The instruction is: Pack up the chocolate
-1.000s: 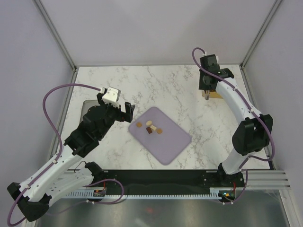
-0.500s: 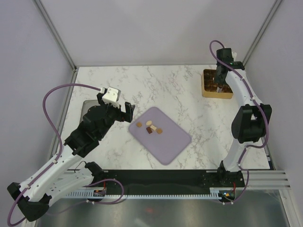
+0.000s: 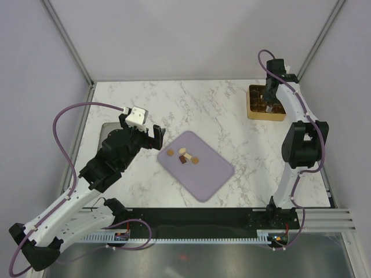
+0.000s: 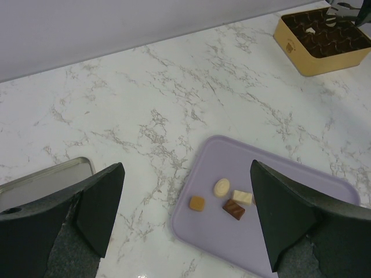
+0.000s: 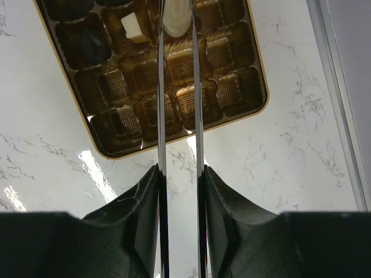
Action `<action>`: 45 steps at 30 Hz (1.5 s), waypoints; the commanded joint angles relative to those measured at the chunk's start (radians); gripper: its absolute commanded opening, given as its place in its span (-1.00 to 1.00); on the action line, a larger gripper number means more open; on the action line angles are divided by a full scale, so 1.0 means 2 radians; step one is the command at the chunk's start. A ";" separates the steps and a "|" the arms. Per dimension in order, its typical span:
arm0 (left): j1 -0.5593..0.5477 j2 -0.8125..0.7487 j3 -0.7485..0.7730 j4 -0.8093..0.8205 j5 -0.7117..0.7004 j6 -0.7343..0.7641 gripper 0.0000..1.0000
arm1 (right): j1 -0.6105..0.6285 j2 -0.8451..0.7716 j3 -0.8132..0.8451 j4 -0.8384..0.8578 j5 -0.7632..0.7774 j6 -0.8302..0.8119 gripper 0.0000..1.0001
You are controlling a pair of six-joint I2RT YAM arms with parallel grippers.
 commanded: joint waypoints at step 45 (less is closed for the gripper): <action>0.000 0.002 -0.002 0.015 -0.018 0.019 0.94 | 0.014 -0.058 -0.010 0.021 -0.052 -0.004 0.01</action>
